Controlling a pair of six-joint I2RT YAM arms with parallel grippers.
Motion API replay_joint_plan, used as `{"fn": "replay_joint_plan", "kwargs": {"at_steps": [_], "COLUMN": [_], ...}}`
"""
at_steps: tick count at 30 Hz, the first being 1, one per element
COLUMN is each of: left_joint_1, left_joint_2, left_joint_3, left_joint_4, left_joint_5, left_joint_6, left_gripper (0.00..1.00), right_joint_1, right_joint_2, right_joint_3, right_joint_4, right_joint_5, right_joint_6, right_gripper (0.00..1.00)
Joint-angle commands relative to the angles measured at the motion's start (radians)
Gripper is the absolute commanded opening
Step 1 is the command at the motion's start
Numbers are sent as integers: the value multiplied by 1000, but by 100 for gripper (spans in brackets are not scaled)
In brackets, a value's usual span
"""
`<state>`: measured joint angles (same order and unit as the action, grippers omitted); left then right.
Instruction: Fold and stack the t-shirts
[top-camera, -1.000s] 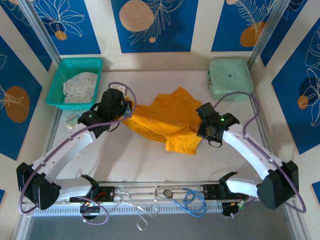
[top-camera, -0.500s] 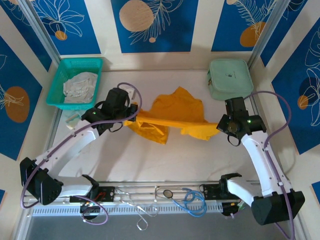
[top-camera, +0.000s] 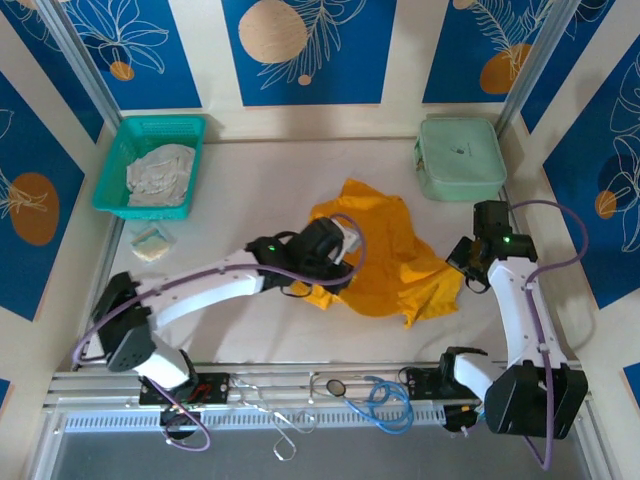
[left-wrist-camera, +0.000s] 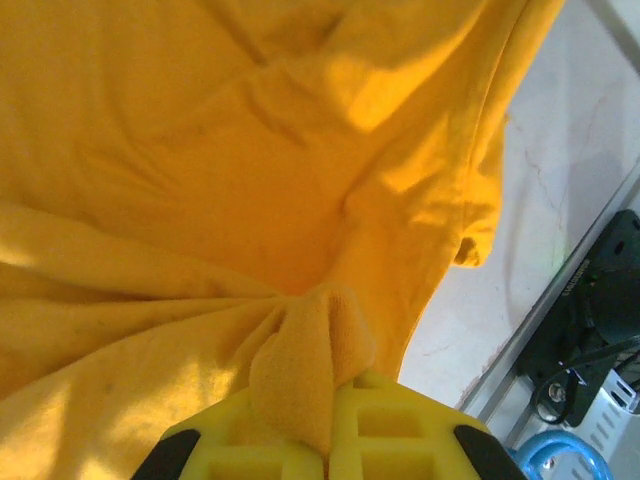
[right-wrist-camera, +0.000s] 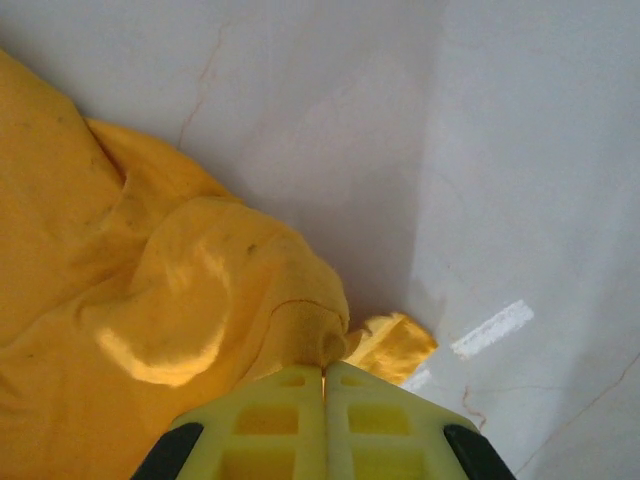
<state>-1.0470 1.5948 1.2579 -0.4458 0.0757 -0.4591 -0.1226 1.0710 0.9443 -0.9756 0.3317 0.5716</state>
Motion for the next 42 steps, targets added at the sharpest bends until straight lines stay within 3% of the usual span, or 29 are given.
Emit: {"fn": "replay_joint_plan", "kwargs": {"at_steps": [1,5,6,9,11,14,15,16,21,24,27,31,38,42], "left_joint_1": [-38,-76,-82,-88,-89,-86,-84,-81,-2,91,195,270,281,286], "left_joint_2": [114,281,320,379,364,297,266,240,92,19,-15,18,165,249], "left_joint_3": [63,187,217,274,271,254,251,249,184,64,-67,-169,-174,-158], "left_joint_4": [115,153,151,139,130,79,43,9,-188,-188,-103,54,243,278], "left_joint_5": [26,48,62,80,57,-23,-61,-95,-290,-289,-203,-90,18,34], "left_joint_6": [-67,-81,-81,-76,-64,-21,-7,5,-60,-125,-165,-184,-205,-213], "left_gripper": [0,0,10,54,75,90,98,100,100,99,94,85,74,45], "right_joint_1": [-31,-52,-54,-56,-58,-60,-60,-59,25,141,273,405,597,644], "right_joint_2": [14,39,45,60,68,82,87,90,96,123,184,317,628,774], "right_joint_3": [26,5,-2,-19,-25,-28,-26,-24,0,28,69,130,275,341], "right_joint_4": [43,71,80,95,103,108,108,109,102,86,95,141,181,185], "right_joint_5": [-22,-26,-29,-32,-33,-39,-53,-68,-134,-112,-130,-194,-208,-201], "right_joint_6": [-24,-25,-25,-27,-31,-37,-41,-43,-43,-19,11,44,100,124], "right_gripper": [0,0,0,0,0,2,9,17,51,61,69,73,75,69]}}
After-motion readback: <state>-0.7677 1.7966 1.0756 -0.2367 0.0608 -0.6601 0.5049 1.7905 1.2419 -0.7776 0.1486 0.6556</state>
